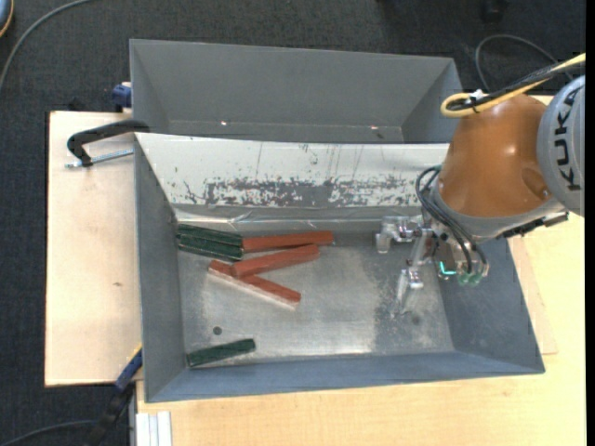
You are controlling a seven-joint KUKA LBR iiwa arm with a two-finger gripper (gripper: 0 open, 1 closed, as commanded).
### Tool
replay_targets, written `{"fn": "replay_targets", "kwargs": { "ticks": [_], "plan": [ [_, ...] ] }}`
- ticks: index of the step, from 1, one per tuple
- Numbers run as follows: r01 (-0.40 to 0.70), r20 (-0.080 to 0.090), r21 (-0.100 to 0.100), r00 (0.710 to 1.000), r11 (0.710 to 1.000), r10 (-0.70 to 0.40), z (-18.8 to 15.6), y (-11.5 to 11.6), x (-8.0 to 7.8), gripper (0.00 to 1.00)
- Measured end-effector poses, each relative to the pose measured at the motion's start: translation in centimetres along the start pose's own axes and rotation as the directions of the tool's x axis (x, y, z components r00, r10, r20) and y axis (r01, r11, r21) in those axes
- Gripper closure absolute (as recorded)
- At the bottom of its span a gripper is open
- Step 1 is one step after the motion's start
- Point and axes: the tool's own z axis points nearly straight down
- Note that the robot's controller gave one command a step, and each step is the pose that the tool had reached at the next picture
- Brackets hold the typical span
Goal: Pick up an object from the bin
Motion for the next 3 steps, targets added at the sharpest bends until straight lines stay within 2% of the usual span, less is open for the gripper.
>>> {"fn": "replay_targets", "kwargs": {
  "ticks": [1, 2, 3],
  "plan": [
    [0.115, 0.008, 0.0, 0.993, 0.993, -0.115, 9.6, 2.7, -6.9, 0.0],
    [0.135, 0.014, -0.003, 0.991, 0.991, -0.135, 9.4, 10.2, -8.1, 0.0],
    [0.129, 0.012, 0.0, 0.992, 0.992, -0.129, 9.4, 9.7, -8.1, 0.0]
  ]
}}
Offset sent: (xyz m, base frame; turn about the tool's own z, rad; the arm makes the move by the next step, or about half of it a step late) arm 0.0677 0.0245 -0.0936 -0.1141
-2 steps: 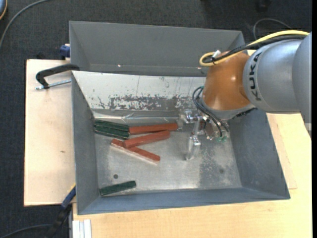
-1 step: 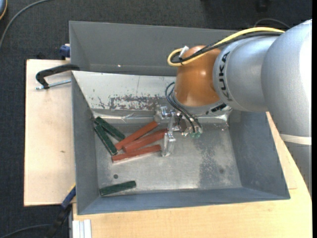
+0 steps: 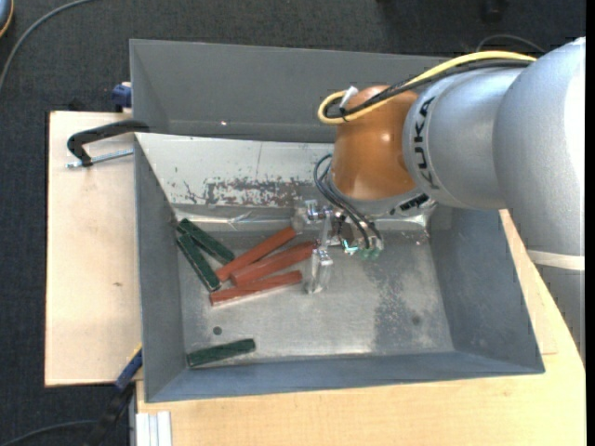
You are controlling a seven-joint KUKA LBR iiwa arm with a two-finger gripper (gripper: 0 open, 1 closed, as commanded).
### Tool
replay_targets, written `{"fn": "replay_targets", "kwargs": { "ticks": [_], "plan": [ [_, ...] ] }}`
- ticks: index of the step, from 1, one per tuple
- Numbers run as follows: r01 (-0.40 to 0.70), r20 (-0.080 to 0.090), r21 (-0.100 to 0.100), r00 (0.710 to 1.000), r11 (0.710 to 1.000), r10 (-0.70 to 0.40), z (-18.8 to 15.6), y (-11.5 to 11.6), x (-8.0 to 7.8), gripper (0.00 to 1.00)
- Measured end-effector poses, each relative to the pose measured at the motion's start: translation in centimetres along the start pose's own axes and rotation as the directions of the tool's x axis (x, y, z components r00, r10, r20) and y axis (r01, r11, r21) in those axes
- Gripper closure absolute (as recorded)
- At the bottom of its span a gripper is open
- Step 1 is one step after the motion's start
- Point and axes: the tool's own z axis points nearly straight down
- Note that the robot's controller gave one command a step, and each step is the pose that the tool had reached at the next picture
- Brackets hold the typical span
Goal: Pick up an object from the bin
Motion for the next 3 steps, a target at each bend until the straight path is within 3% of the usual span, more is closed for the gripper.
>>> {"fn": "replay_targets", "kwargs": {
  "ticks": [1, 2, 3],
  "plan": [
    [0.043, 0.0, -0.004, 0.999, 0.999, -0.043, 0.0, 8.1, -0.7, 0.0],
    [0.037, -0.004, 0.0, 0.999, 0.999, -0.037, 0.0, 7.5, -0.7, 1.0],
    [0.061, 0.009, 0.001, 0.998, 0.998, -0.061, -15.2, 6.2, -0.8, 1.0]
  ]
}}
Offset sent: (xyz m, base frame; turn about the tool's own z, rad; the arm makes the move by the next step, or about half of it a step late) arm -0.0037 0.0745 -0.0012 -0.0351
